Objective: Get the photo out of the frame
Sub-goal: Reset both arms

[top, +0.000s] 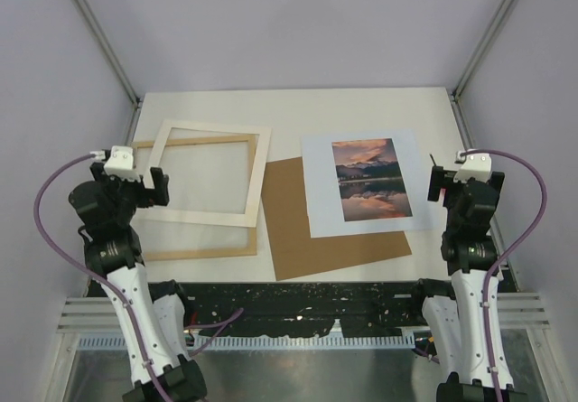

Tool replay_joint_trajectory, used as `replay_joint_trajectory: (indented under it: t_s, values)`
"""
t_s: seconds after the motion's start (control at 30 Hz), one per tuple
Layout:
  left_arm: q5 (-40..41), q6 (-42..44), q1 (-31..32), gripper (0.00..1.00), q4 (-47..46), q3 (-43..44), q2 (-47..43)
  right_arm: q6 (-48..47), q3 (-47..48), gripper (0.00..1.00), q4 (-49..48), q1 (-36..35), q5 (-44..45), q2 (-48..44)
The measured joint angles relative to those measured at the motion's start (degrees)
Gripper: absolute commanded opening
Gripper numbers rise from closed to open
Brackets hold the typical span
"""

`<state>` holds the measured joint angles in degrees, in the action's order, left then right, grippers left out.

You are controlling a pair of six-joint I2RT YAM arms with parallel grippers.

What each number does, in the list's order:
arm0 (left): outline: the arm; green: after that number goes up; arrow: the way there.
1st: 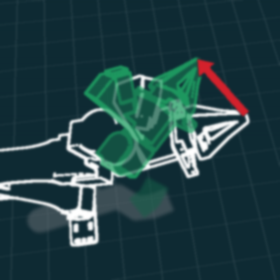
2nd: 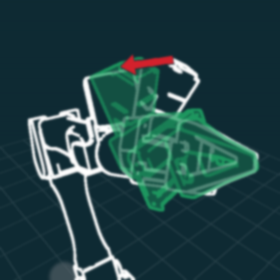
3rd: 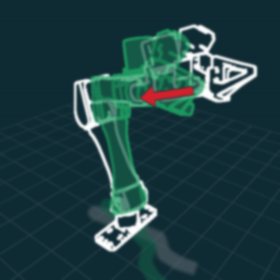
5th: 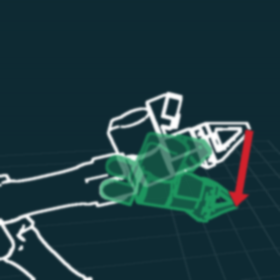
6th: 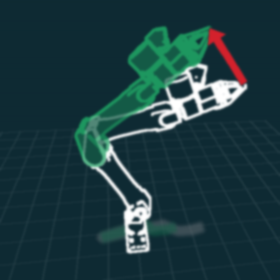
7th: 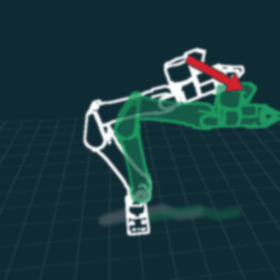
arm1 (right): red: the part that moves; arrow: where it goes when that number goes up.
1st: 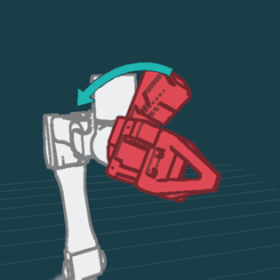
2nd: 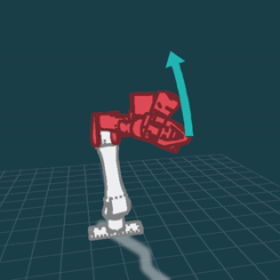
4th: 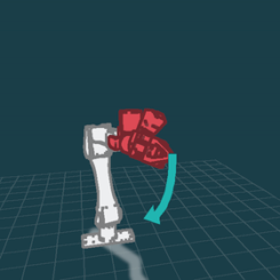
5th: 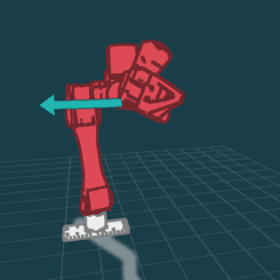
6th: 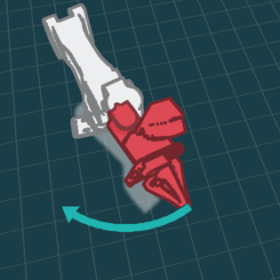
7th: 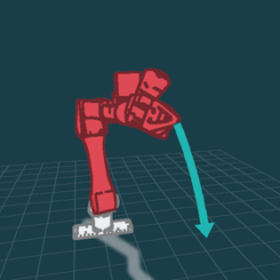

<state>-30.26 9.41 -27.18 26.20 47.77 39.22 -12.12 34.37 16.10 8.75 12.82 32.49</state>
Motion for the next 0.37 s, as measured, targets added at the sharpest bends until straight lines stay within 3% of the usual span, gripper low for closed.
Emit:
replay_joint_trajectory:
  t_s: [0.17, 0.37]
  values:
    - [0.61, 0.02, 0.0, 1.0, -4.63, -5.49, -7.48, 0.11, -0.22, 0.98, -0.66, 0.0, 0.92, 0.0]
    - [0.57, -0.04, -0.11, 1.0, -5.86, -5.64, -5.77, 0.11, -0.33, 0.98, -1.11, 0.0, 1.46, 0.0]
